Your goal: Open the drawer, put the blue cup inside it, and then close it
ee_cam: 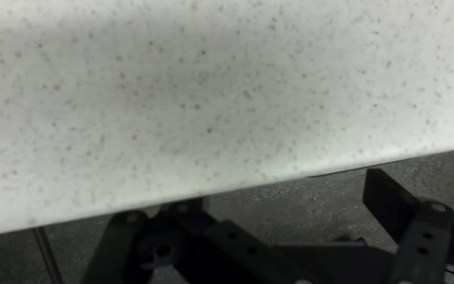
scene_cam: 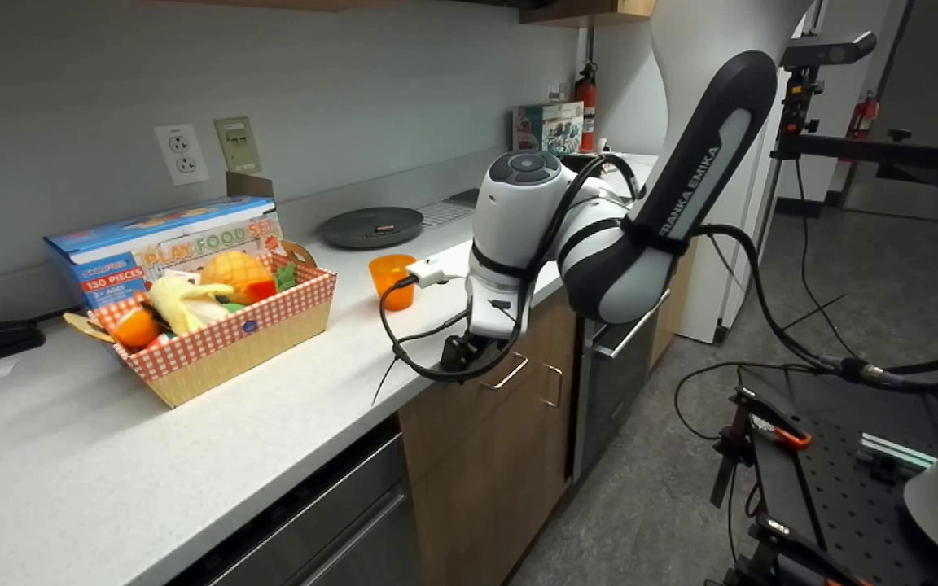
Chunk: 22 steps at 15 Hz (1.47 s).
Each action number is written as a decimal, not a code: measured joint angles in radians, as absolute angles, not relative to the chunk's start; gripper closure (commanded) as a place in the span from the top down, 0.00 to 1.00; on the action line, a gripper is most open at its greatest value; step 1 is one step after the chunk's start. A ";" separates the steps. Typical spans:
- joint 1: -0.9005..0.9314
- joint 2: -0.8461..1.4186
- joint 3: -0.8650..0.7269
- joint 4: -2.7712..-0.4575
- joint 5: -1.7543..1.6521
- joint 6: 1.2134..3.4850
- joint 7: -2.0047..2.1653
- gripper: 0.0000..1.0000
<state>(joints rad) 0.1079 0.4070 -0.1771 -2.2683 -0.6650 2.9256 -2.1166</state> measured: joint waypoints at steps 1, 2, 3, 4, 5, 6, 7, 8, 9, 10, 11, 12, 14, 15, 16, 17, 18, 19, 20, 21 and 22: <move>0.125 0.400 -0.192 -2.280 -0.687 2.931 -2.093 1.00; 0.142 0.388 -0.206 -2.298 -0.710 2.931 -2.071 1.00; 0.160 0.371 -0.219 -2.322 -0.735 2.931 -2.048 1.00; 0.180 0.348 -0.233 -2.351 -0.762 2.930 -2.023 1.00; 0.200 0.322 -0.245 -2.385 -0.792 2.930 -1.995 1.00; 0.219 0.291 -0.256 -2.422 -0.819 2.928 -1.968 1.00; 0.235 0.257 -0.264 -2.460 -0.847 2.926 -1.940 1.00; 0.252 0.221 -0.272 -2.497 -0.882 2.922 -1.904 1.00; 0.270 0.183 -0.280 -2.532 -0.921 2.914 -1.861 1.00; 0.286 0.142 -0.284 -2.564 -0.960 2.901 -1.814 1.00; 0.299 0.102 -0.284 -2.592 -0.996 2.886 -1.766 1.00; 0.310 0.062 -0.282 -2.616 -1.026 2.869 -1.721 1.00; 0.327 -0.012 -0.270 -2.661 -1.073 2.832 -1.635 1.00; 0.333 -0.044 -0.262 -2.682 -1.086 2.822 -1.598 1.00; 0.336 -0.069 -0.254 -2.700 -1.095 2.815 -1.574 1.00; 0.337 -0.087 -0.249 -2.713 -1.097 2.809 -1.563 1.00; 0.337 -0.097 -0.248 -2.721 -1.097 2.808 -1.561 1.00; 0.337 -0.101 -0.248 -2.724 -1.097 2.807 -1.561 1.00; 0.337 -0.103 -0.248 -2.726 -1.097 2.807 -1.561 1.00; 0.337 -0.103 -0.248 -2.726 -1.097 2.807 -1.560 1.00; 0.337 -0.103 -0.248 -2.726 -1.097 2.807 -1.560 1.00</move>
<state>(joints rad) 0.3373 -0.1032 -0.2482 -2.7256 -1.0973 2.8071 -1.5603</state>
